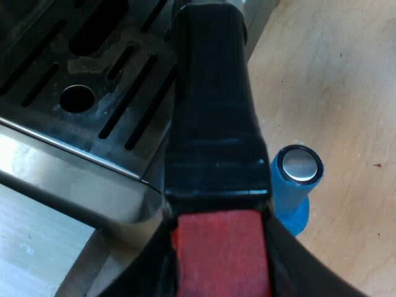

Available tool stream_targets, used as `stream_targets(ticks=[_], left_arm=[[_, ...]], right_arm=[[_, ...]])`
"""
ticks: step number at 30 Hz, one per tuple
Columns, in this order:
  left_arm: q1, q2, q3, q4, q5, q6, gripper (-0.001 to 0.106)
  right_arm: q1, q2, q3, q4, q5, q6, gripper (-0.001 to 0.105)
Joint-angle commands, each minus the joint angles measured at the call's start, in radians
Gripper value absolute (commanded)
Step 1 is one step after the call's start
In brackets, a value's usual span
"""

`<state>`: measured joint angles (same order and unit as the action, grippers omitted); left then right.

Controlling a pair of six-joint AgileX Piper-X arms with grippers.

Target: Put the handle in the coffee machine

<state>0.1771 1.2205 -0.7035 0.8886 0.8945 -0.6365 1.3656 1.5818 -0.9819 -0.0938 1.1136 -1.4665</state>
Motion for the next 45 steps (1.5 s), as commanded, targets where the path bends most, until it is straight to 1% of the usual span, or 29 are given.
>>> stream_targets(ticks=[1, 3, 5, 7, 8, 9, 10, 11, 12, 13, 17, 21, 27, 30, 31, 32, 36, 41, 43, 45], left_arm=[[0.001, -0.006, -0.012, -0.009, 0.067, 0.005, 0.0], [0.001, -0.006, -0.012, -0.009, 0.067, 0.005, 0.0], [0.001, -0.006, -0.012, -0.009, 0.067, 0.005, 0.0], [0.001, -0.006, -0.012, -0.009, 0.067, 0.005, 0.0], [0.001, -0.006, -0.012, -0.009, 0.067, 0.005, 0.0], [0.001, -0.006, -0.012, -0.009, 0.067, 0.005, 0.0], [0.001, -0.006, -0.012, -0.009, 0.067, 0.005, 0.0], [0.001, -0.006, -0.012, -0.009, 0.064, 0.005, 0.0], [0.001, -0.006, -0.012, -0.007, 0.064, 0.005, 0.0], [0.001, -0.006, -0.012, -0.007, 0.064, 0.005, 0.0], [0.001, -0.006, -0.012, -0.007, 0.064, 0.005, 0.0], [0.001, -0.006, -0.012, -0.007, 0.064, 0.005, 0.0], [0.001, -0.006, -0.012, 0.003, 0.064, 0.005, 0.0], [0.001, -0.006, -0.012, 0.003, 0.064, 0.005, 0.0], [0.001, -0.006, -0.012, 0.003, 0.064, 0.005, 0.0], [0.001, -0.006, -0.012, 0.003, 0.064, 0.005, 0.0], [0.001, -0.006, -0.012, -0.001, 0.064, 0.005, 0.0], [0.001, -0.006, -0.012, 0.0, 0.067, 0.005, 0.0], [0.001, -0.006, -0.012, 0.0, 0.067, 0.005, 0.0], [0.001, -0.006, -0.012, -0.001, 0.067, 0.005, 0.0]], right_arm=[[0.006, -0.005, 0.018, 0.002, 0.043, -0.01, 0.094], [0.017, -0.005, 0.03, 0.002, 0.108, -0.011, 0.094], [0.024, -0.005, 0.035, 0.009, 0.125, -0.011, 0.094], [0.025, -0.003, 0.044, 0.004, 0.113, -0.003, 0.094], [0.025, 0.0, 0.052, 0.0, 0.108, 0.017, 0.094], [0.025, 0.0, 0.06, 0.001, 0.107, 0.057, 0.094], [0.025, 0.0, 0.064, 0.001, 0.108, 0.064, 0.094], [0.025, 0.0, 0.07, 0.001, 0.107, 0.095, 0.094], [0.025, 0.0, 0.075, 0.001, 0.107, 0.112, 0.094], [0.025, 0.0, 0.077, 0.001, 0.107, 0.117, 0.094], [0.025, 0.01, 0.077, 0.001, 0.107, 0.117, 0.094], [0.025, 0.048, 0.077, 0.001, 0.066, 0.117, 0.094], [0.025, 0.067, 0.077, -0.002, 0.063, 0.117, 0.094], [0.025, 0.067, 0.077, -0.036, 0.064, 0.12, 0.094], [0.025, 0.067, 0.077, -0.095, 0.078, 0.108, 0.094], [0.025, 0.067, 0.077, -0.111, 0.099, 0.095, 0.094], [0.025, 0.067, 0.077, -0.112, 0.141, 0.072, 0.094], [0.025, 0.067, 0.077, -0.132, 0.146, 0.072, 0.094], [0.025, 0.067, 0.077, -0.15, 0.146, 0.057, 0.094], [0.025, 0.067, 0.077, -0.189, 0.122, -0.014, 0.094]])
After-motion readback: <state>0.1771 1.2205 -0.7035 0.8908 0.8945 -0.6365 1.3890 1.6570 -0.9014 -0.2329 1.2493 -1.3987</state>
